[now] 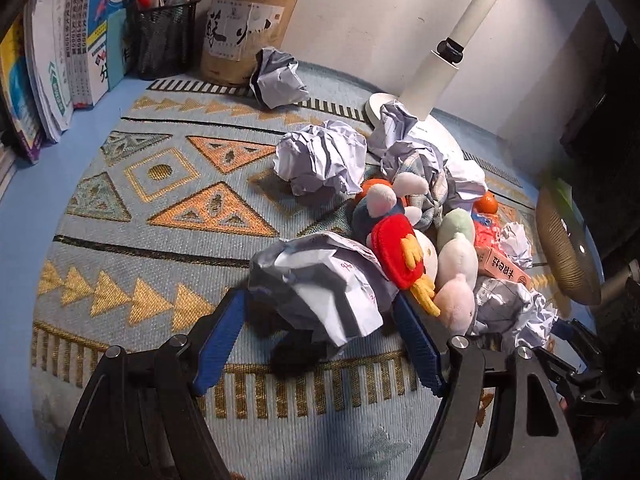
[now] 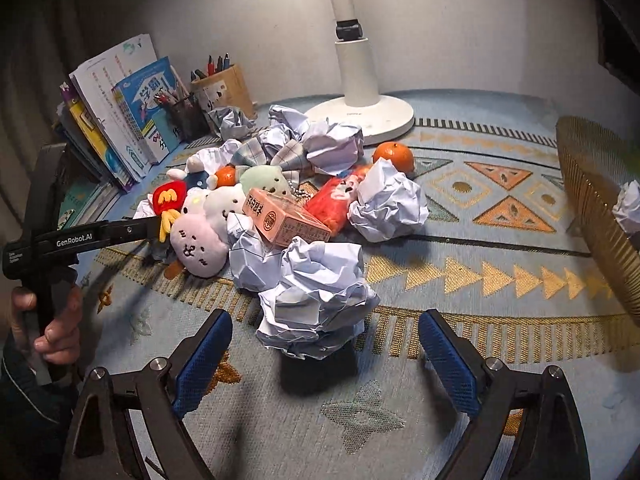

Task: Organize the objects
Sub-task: 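Return both tools to the pile and grasp paper balls with each, then carry both paper balls to the glass bowl and release them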

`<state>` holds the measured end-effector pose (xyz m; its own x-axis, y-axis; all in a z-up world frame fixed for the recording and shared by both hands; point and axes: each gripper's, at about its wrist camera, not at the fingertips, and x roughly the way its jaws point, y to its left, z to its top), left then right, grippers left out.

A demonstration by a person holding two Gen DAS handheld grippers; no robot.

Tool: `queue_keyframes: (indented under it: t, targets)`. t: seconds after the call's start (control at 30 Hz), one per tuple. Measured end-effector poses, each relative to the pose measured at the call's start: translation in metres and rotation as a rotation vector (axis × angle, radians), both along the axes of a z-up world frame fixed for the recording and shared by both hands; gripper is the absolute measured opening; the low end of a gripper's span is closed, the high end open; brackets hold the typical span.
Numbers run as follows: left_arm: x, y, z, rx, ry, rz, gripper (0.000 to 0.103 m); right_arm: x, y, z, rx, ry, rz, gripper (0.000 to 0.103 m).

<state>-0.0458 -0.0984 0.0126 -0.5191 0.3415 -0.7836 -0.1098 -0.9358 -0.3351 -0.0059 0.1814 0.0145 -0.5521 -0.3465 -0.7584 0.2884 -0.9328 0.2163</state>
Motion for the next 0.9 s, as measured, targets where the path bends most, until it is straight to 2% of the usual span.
queue_keyframes:
  t: [0.07,0.1,0.13,0.17,0.3,0.4,0.5,0.6,0.67,0.73,0.8,0.9]
  targets:
    - [-0.005,-0.001,-0.004,0.020,-0.003,-0.006,0.074,-0.004,0.000,-0.004,-0.021,-0.025,0.006,0.081]
    - [-0.006,-0.001,-0.004,0.024,0.006,-0.009,0.073,-0.006,-0.001,-0.006,-0.034,-0.037,0.009,0.072]
    - [-0.005,0.000,-0.004,0.024,0.018,-0.014,0.064,-0.008,-0.001,-0.008,-0.046,-0.049,0.011,0.059]
    - [-0.003,0.002,-0.004,0.018,0.023,-0.021,0.060,-0.008,-0.002,-0.009,-0.054,-0.053,0.009,0.055]
    - [0.014,0.000,0.003,0.014,0.062,-0.008,0.053,0.000,0.004,0.002,-0.064,-0.011,-0.007,0.051]
    - [0.039,-0.003,0.016,0.017,0.107,0.005,0.052,0.011,0.010,0.015,-0.071,0.007,0.001,0.051]
    - [0.074,-0.001,0.032,0.020,0.167,0.004,0.052,0.029,0.014,0.030,-0.017,0.052,0.015,0.051]
    - [0.103,0.006,0.042,0.073,0.209,-0.028,0.052,0.043,0.013,0.031,0.058,0.045,0.064,0.051]
    - [0.113,0.020,0.044,0.090,0.208,-0.066,0.052,0.051,0.009,0.023,0.160,0.032,0.079,0.051]
    - [0.117,0.039,0.039,0.089,0.193,-0.107,0.052,0.058,0.008,0.014,0.218,0.024,0.087,0.051]
    - [0.117,0.058,0.031,0.102,0.174,-0.151,0.052,0.061,0.013,0.007,0.199,-0.006,0.087,0.051]
    - [0.113,0.082,0.017,0.078,0.127,-0.192,0.052,0.062,0.022,-0.004,0.198,-0.060,0.069,0.061]
